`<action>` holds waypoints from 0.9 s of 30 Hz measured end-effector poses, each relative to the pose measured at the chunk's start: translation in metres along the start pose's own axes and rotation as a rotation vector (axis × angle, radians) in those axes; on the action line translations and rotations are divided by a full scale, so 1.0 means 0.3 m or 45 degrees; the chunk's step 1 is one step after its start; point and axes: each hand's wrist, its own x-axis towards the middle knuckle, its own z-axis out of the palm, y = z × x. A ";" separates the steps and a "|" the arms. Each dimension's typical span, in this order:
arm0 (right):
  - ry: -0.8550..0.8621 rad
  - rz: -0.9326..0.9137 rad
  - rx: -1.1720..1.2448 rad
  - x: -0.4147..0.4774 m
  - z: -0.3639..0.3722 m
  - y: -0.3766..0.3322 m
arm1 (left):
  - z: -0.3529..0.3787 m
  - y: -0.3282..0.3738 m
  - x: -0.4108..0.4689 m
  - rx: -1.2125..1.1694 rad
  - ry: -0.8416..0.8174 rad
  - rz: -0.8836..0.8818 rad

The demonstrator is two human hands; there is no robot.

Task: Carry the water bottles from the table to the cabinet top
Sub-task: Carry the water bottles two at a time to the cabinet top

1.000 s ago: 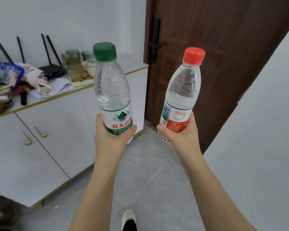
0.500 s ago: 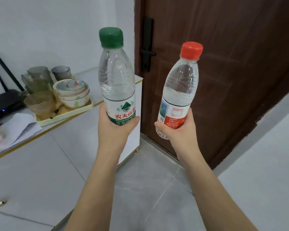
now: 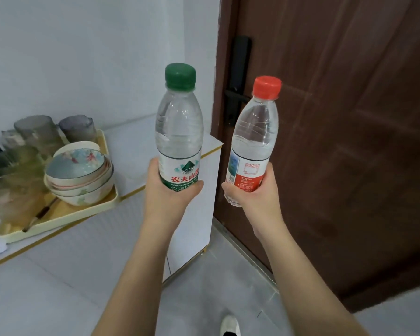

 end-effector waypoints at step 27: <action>-0.414 0.108 -0.103 1.121 0.398 0.448 | 0.322 -0.412 0.905 0.192 0.433 -0.272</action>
